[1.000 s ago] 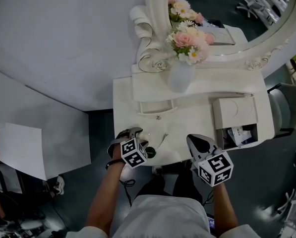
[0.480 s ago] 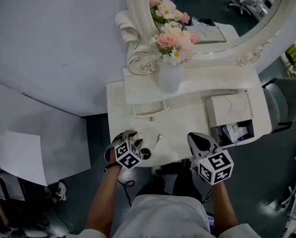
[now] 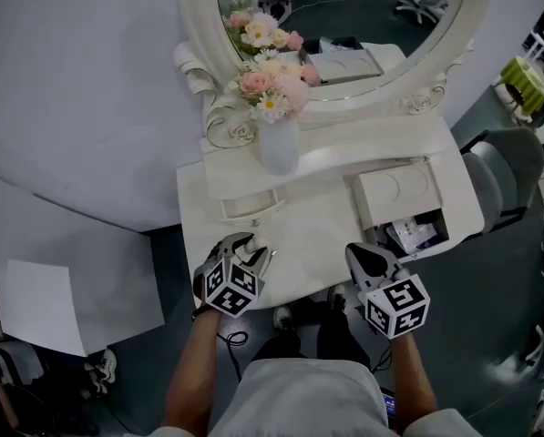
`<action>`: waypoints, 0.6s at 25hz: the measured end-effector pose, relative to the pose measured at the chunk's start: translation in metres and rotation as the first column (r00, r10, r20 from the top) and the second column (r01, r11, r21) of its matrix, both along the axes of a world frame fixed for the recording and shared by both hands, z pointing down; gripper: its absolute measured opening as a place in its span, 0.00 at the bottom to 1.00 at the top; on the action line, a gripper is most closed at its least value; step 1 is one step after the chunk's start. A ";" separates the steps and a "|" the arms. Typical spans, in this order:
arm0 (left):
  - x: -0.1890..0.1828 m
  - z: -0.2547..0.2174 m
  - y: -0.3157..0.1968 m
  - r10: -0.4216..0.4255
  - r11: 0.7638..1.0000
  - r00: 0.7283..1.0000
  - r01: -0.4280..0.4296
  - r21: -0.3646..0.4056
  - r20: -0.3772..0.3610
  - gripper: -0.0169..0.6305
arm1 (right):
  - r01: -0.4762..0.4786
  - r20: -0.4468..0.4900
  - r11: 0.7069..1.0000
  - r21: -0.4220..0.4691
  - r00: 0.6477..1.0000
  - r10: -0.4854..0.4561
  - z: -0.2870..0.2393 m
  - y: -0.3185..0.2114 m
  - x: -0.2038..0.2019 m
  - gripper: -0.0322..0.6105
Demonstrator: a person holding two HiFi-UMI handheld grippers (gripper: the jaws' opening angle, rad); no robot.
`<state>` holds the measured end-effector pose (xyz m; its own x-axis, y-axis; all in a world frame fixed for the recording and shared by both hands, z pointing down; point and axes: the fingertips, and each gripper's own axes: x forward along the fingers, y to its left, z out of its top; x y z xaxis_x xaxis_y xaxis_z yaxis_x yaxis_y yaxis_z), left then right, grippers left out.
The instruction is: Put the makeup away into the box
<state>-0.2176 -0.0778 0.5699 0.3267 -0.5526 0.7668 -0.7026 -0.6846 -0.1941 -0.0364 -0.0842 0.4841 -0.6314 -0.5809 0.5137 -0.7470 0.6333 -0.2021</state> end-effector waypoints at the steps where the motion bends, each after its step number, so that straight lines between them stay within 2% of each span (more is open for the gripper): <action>1: 0.012 -0.008 -0.004 0.010 1.000 1.000 -0.010 0.019 -0.021 0.30 | -0.011 -0.001 1.000 0.005 1.000 0.011 -0.002 0.000 0.006 0.04; 8: 0.104 -0.050 -0.022 0.134 0.987 0.984 -0.122 0.107 -0.120 0.30 | -0.101 -0.005 0.994 0.042 0.995 0.101 -0.019 -0.001 0.064 0.04; 15: 0.196 -0.059 -0.032 0.295 0.952 0.946 -0.279 0.123 -0.137 0.30 | -0.220 -0.010 0.974 0.049 0.975 0.221 -0.022 0.001 0.132 0.04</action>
